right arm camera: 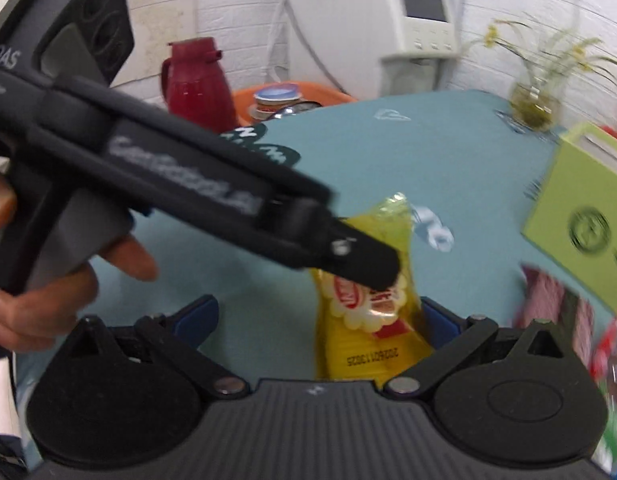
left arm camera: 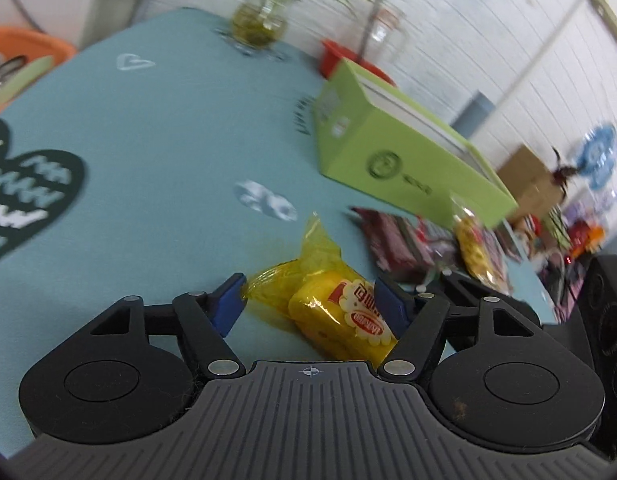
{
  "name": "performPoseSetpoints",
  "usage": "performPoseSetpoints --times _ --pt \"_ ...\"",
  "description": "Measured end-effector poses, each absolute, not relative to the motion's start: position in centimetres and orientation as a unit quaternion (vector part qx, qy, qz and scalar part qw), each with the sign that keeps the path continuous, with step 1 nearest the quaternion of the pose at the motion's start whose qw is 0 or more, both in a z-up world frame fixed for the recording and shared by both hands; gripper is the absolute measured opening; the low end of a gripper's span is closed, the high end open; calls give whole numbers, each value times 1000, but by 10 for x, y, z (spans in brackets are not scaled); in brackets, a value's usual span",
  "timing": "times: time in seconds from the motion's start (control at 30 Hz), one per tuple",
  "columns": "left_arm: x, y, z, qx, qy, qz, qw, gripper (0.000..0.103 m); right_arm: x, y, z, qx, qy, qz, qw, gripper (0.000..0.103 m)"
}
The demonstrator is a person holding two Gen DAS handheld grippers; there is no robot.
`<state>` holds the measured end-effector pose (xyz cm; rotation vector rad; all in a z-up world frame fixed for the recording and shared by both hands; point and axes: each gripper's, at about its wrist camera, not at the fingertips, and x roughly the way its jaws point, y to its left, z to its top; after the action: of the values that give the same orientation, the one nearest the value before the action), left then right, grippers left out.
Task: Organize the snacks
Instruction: 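Grasp the yellow bread packet with the left tool, then carry the yellow bread packet into the box and release it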
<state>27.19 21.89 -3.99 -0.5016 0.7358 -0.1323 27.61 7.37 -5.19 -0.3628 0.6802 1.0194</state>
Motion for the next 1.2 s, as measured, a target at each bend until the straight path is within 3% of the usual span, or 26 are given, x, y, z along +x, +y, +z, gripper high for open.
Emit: performPoseSetpoints --times 0.37,0.5,0.73,0.83,0.87,0.93,0.97,1.07,1.2 --pt "262 119 -39 -176 382 -178 890 57 192 -31 -57 -69 340 350 870 102" --pt "252 129 -25 -225 363 -160 890 67 179 -55 -50 -64 317 317 892 103" --pt "234 124 -35 -273 405 -163 857 67 176 -65 -53 -28 318 352 880 102" --pt "235 108 -44 -256 420 -164 855 62 176 -55 -59 -48 303 334 891 101" --pt "234 104 -44 -245 413 -164 861 59 176 -54 -63 -57 303 328 893 95" --pt "234 95 -43 -220 417 -165 866 35 171 -54 -62 -77 288 323 898 75" --pt "234 93 -44 -222 420 -173 863 31 170 -57 -58 -67 295 327 895 76" --pt "236 96 -36 -225 407 -182 866 26 178 -64 -45 -52 284 337 896 70" --pt "258 105 -9 -236 374 -194 876 26 204 -61 -22 -59 250 344 903 70"
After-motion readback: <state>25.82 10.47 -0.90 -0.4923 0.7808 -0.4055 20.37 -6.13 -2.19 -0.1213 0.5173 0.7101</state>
